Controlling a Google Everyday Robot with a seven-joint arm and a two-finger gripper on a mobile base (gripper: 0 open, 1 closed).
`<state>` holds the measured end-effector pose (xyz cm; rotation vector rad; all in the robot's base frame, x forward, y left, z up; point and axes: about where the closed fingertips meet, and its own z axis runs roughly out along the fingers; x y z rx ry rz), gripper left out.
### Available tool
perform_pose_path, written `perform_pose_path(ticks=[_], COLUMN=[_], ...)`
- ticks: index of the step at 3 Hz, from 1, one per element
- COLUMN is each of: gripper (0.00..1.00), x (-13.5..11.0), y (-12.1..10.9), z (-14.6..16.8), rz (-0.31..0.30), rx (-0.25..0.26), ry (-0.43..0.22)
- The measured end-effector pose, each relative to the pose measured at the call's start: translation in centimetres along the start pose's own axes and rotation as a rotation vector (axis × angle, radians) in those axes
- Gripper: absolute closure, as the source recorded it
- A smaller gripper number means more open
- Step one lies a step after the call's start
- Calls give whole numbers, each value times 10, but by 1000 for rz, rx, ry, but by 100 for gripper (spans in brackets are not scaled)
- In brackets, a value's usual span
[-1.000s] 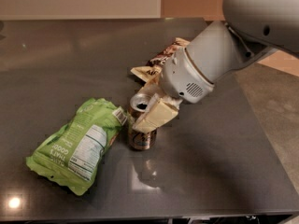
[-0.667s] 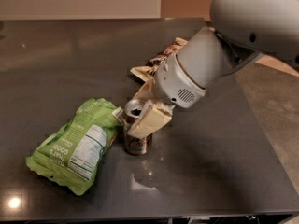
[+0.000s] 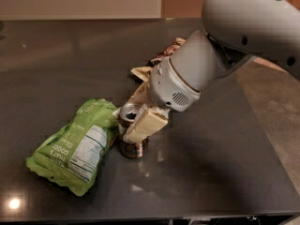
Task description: Move orange can near green rice chip bag
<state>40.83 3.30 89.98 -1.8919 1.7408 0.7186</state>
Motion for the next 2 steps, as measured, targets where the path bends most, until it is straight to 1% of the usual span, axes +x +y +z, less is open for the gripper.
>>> perform_pose_path(ticks=[1,2], gripper=[0,0], x=[-1,-1], y=[1,1], z=[1,1], rz=[-3,-3], rx=[-1,-1], ry=[1,1])
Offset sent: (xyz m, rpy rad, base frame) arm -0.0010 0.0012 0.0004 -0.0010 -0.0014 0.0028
